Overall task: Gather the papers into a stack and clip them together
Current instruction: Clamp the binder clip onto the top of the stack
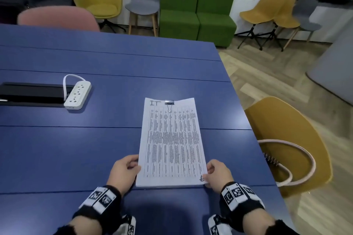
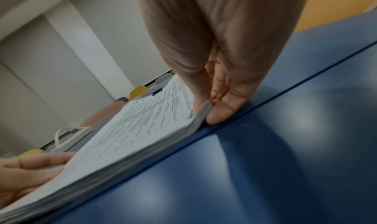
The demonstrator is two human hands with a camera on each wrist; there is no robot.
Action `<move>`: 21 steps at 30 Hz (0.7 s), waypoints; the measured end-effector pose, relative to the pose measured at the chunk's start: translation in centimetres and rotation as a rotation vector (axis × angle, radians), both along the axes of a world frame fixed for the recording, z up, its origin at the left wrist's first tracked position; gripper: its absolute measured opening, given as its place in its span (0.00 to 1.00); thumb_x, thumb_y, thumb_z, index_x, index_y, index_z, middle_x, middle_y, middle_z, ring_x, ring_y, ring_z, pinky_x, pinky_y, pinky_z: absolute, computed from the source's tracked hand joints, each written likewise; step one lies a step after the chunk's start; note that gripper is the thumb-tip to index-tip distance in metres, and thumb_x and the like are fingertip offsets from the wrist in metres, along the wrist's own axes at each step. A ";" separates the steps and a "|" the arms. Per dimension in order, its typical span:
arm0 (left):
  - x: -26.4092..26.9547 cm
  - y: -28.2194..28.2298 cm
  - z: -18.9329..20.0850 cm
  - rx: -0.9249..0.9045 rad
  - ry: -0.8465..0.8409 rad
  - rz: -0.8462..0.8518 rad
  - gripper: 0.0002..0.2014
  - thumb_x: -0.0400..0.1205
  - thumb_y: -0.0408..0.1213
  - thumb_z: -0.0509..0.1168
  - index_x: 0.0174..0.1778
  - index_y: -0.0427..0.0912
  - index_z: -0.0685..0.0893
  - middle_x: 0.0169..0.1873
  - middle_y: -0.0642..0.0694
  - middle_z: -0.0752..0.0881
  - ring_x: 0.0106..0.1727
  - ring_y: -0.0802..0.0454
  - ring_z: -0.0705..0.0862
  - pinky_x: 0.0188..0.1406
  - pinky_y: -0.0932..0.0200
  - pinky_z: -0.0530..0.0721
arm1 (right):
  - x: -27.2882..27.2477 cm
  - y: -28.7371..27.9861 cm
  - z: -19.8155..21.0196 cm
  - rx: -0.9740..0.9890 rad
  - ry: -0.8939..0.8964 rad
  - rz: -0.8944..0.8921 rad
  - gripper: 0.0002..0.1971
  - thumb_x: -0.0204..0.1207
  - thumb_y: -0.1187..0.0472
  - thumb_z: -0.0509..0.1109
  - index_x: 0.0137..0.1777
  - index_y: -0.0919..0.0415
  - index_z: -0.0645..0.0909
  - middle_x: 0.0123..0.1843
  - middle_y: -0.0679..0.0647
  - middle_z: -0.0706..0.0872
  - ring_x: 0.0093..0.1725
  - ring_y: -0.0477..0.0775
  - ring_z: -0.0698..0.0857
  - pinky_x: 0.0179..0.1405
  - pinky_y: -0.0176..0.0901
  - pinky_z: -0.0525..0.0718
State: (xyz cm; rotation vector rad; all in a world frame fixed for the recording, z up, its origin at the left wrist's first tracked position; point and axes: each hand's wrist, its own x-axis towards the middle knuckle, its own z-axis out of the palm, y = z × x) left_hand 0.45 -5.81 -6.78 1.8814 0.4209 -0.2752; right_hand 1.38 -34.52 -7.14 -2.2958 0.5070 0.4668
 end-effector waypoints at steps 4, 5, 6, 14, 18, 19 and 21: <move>2.0 -0.2 0.3 0.186 -0.033 0.052 0.13 0.77 0.27 0.66 0.46 0.50 0.88 0.33 0.49 0.90 0.43 0.45 0.87 0.48 0.59 0.80 | 0.9 1.4 0.6 -0.087 -0.056 -0.014 0.11 0.69 0.69 0.72 0.36 0.58 0.72 0.36 0.51 0.81 0.38 0.54 0.80 0.45 0.52 0.89; 2.1 -0.4 0.5 0.214 -0.032 0.059 0.12 0.78 0.28 0.65 0.47 0.49 0.89 0.33 0.50 0.89 0.43 0.45 0.87 0.47 0.61 0.78 | 0.9 1.6 0.7 -0.100 -0.062 -0.011 0.10 0.69 0.68 0.72 0.36 0.58 0.72 0.37 0.52 0.81 0.38 0.55 0.81 0.44 0.50 0.88; 2.1 -0.5 0.5 0.236 -0.037 0.056 0.12 0.79 0.28 0.65 0.49 0.48 0.89 0.33 0.50 0.89 0.44 0.45 0.87 0.46 0.61 0.77 | 0.9 1.6 0.8 -0.108 -0.062 -0.003 0.10 0.69 0.68 0.72 0.36 0.58 0.72 0.38 0.53 0.82 0.39 0.56 0.83 0.44 0.50 0.88; 0.9 -0.6 1.0 0.331 -0.005 -0.150 0.22 0.78 0.28 0.63 0.65 0.53 0.84 0.30 0.50 0.79 0.33 0.54 0.77 0.32 0.67 0.72 | 1.3 1.2 2.0 -0.217 0.035 0.120 0.10 0.72 0.63 0.73 0.40 0.57 0.71 0.42 0.52 0.80 0.43 0.54 0.79 0.38 0.39 0.74; -0.4 -0.6 0.5 0.390 -0.041 -0.160 0.23 0.77 0.28 0.65 0.67 0.52 0.84 0.29 0.52 0.78 0.33 0.56 0.77 0.32 0.71 0.71 | 0.4 0.8 1.9 -0.198 0.043 0.118 0.12 0.71 0.63 0.73 0.39 0.57 0.70 0.37 0.50 0.78 0.39 0.54 0.79 0.33 0.39 0.73; -0.7 -0.7 0.4 0.399 -0.056 -0.157 0.23 0.77 0.28 0.65 0.66 0.51 0.84 0.29 0.52 0.78 0.33 0.55 0.77 0.32 0.71 0.71 | 0.1 0.8 1.8 -0.186 0.034 0.110 0.11 0.71 0.63 0.73 0.39 0.57 0.71 0.36 0.49 0.78 0.38 0.53 0.78 0.33 0.39 0.74; -1.0 -0.9 0.3 0.415 -0.067 -0.152 0.21 0.77 0.28 0.65 0.65 0.50 0.85 0.29 0.50 0.79 0.35 0.52 0.78 0.33 0.68 0.72 | -0.4 0.7 1.6 -0.170 -0.001 0.099 0.11 0.70 0.64 0.73 0.39 0.58 0.71 0.37 0.51 0.80 0.37 0.53 0.78 0.35 0.39 0.75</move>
